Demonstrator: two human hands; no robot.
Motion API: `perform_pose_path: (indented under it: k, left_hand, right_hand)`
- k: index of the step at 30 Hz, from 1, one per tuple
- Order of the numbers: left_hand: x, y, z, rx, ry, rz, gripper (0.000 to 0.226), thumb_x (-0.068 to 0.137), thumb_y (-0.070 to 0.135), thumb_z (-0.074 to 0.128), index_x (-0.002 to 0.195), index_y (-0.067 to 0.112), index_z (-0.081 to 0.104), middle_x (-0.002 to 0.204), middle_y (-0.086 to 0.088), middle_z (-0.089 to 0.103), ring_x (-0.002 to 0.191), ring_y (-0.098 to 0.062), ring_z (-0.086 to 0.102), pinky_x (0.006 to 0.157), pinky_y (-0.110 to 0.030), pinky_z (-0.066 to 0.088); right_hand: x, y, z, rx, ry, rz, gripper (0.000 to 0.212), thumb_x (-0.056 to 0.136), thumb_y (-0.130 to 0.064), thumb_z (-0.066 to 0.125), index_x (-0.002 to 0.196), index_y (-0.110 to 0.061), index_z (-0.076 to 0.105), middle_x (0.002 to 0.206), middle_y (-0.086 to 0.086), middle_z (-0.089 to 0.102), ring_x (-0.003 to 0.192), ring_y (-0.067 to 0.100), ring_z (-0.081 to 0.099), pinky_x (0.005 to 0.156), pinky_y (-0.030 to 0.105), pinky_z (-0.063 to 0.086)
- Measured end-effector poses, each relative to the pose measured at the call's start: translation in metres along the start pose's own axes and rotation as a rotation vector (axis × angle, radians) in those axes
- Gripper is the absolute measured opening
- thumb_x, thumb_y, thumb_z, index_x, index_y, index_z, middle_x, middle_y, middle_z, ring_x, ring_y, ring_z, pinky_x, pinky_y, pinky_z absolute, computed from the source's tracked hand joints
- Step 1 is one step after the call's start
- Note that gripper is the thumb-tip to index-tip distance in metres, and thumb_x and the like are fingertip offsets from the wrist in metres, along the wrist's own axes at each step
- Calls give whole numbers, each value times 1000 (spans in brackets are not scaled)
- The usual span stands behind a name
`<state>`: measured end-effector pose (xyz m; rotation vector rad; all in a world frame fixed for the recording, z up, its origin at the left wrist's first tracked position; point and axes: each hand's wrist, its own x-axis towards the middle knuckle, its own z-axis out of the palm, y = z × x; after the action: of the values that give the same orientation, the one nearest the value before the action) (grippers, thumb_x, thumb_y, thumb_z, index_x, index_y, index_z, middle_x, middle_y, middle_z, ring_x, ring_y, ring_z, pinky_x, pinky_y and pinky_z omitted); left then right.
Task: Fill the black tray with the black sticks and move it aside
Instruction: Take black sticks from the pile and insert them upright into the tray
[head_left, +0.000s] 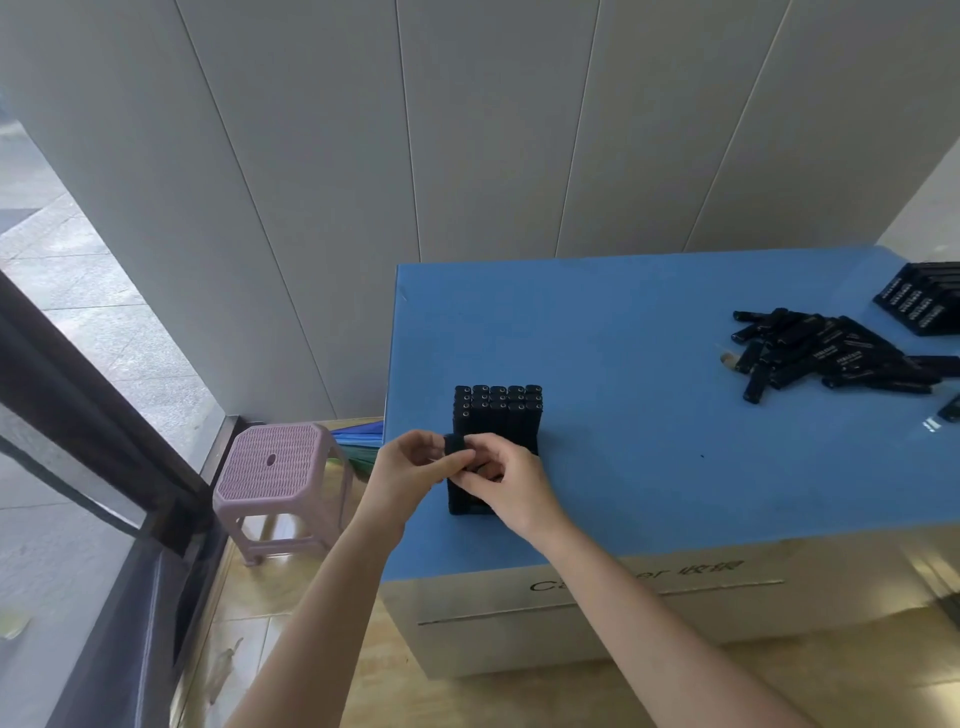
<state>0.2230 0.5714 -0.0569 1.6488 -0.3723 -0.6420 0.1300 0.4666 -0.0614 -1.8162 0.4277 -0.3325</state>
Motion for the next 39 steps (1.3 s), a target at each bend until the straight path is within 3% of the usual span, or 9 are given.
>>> perform_pose_path:
  k: [4, 9, 13, 17, 24, 29, 36, 39]
  left_hand:
    - [2, 1, 3, 108, 42, 11, 22, 81, 26, 71, 83, 10, 57, 77, -3, 61, 61, -9, 53, 54, -13, 42]
    - [7, -2, -17, 656, 111, 153, 14, 89, 35, 59, 82, 23, 56, 81, 13, 61, 76, -11, 54, 66, -25, 39]
    - [8, -4, -27, 963, 140, 231, 17, 92, 36, 52, 94, 20, 58, 89, 13, 63, 82, -8, 48, 62, -27, 37]
    - [8, -2, -32, 1016, 135, 247, 19, 93, 34, 51, 98, 18, 60, 93, 9, 65, 85, -9, 51, 59, -25, 37]
    - [7, -5, -41, 1030, 148, 233, 19, 93, 33, 51, 97, 17, 62, 91, 9, 65, 86, -3, 46, 50, -14, 26]
    - [7, -8, -47, 1019, 133, 230, 18, 92, 32, 52, 95, 17, 63, 87, 9, 64, 93, -8, 55, 55, -21, 33]
    - [5, -1, -47, 1043, 115, 257, 18, 92, 32, 52, 96, 17, 62, 91, 9, 63, 77, -6, 52, 53, -17, 33]
    - [4, 3, -43, 1064, 87, 278, 19, 93, 33, 51, 98, 19, 61, 94, 10, 63, 78, -7, 52, 56, -20, 37]
  right_hand:
    - [4, 3, -9, -113, 60, 26, 27, 78, -13, 71, 95, -23, 53, 78, -3, 64, 61, 4, 54, 67, 21, 50]
    - [20, 2, -26, -267, 154, -47, 11, 86, -17, 61, 94, -20, 53, 86, 2, 67, 70, 16, 66, 73, 37, 54]
    - [33, 3, -31, -459, 193, -156, 15, 90, -19, 58, 103, -14, 64, 95, 0, 65, 75, 17, 64, 78, 34, 52]
    - [39, 3, -31, -528, 199, -202, 18, 88, -18, 61, 105, -13, 62, 101, -2, 67, 76, 9, 60, 81, 28, 51]
    - [42, 6, -33, -577, 120, -216, 13, 85, -17, 65, 94, -9, 59, 89, -5, 66, 76, 13, 62, 77, 30, 52]
    - [48, -2, -40, -675, -5, -212, 9, 86, -21, 64, 92, -14, 61, 85, -3, 68, 77, 17, 61, 76, 34, 50]
    - [49, -3, -28, -785, 78, -251, 13, 88, -23, 60, 96, -14, 65, 97, -4, 56, 81, 9, 48, 69, 29, 45]
    - [39, -1, -26, -795, 117, -236, 23, 90, -28, 56, 110, -17, 62, 103, -2, 53, 87, 9, 49, 70, 25, 42]
